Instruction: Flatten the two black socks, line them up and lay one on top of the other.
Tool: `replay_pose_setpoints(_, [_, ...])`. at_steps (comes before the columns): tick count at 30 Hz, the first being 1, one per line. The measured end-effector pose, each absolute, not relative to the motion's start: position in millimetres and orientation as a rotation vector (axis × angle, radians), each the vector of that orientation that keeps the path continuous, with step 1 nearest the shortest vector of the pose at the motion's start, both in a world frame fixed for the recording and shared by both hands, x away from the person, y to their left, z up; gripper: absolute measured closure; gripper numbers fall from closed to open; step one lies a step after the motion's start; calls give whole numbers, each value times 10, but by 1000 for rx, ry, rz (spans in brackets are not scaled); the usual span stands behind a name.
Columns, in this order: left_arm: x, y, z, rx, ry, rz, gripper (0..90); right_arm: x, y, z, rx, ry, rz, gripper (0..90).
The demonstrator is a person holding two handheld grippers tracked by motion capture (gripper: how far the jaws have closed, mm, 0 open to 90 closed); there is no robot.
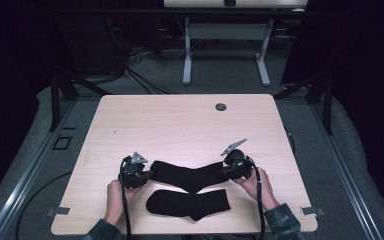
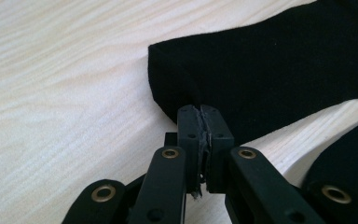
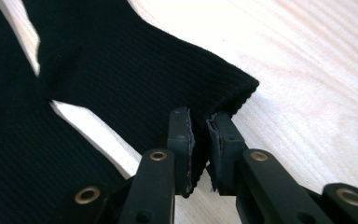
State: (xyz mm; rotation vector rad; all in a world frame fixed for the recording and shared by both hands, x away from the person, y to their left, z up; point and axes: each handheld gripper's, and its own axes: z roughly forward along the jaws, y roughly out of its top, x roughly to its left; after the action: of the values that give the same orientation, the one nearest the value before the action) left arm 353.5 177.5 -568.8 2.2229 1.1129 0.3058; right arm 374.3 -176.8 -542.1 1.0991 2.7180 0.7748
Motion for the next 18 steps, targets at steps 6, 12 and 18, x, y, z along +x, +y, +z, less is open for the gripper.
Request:
replay_pose_setpoints(6, [3538, 1796, -5695, 2224, 1122, 310, 791, 3728, -1754, -5514, 1101, 2687, 737, 766])
replay_pose_setpoints(12, [3548, 1806, -5690, 2231, 1101, 273, 639, 3718, -1799, -5528, 1118, 2697, 738, 792])
replay_pose_setpoints(18, [3536, 1806, -5686, 2241, 1077, 242, 542, 3718, -1800, -5533, 1115, 2701, 729, 754])
